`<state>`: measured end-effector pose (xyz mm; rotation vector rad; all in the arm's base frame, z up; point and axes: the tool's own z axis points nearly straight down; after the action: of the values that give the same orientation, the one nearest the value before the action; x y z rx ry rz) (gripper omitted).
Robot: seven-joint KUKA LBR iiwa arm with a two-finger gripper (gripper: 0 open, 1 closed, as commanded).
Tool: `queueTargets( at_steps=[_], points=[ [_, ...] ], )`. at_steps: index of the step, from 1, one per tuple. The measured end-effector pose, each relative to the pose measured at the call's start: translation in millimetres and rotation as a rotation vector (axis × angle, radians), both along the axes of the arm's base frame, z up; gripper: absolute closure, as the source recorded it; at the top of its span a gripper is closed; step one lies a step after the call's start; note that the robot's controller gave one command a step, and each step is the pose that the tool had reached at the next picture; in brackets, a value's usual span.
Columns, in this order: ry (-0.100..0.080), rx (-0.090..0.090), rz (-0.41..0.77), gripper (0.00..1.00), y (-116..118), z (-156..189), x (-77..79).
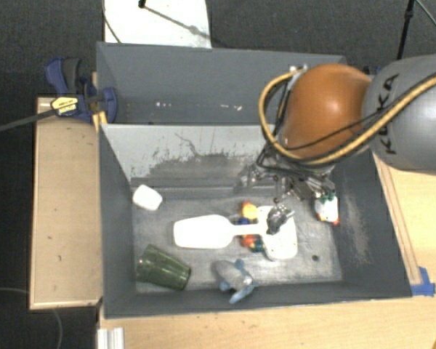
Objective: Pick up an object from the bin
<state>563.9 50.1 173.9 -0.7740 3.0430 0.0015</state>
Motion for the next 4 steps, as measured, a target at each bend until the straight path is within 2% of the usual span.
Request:
queueTargets(
  at_steps=[1, 2, 3, 4],
  points=[
    [0.000, 0.000, -0.001, 0.00, 0, 0, 0.0],
    [-0.002, -0.003, -0.123, 1.00, -8, -96, 21.4],
    [-0.002, -0.003, -0.123, 1.00, -8, -96, 21.4],
    [0.007, -0.002, -0.118, 1.00, -2, -62, 6.2]
  ],
)
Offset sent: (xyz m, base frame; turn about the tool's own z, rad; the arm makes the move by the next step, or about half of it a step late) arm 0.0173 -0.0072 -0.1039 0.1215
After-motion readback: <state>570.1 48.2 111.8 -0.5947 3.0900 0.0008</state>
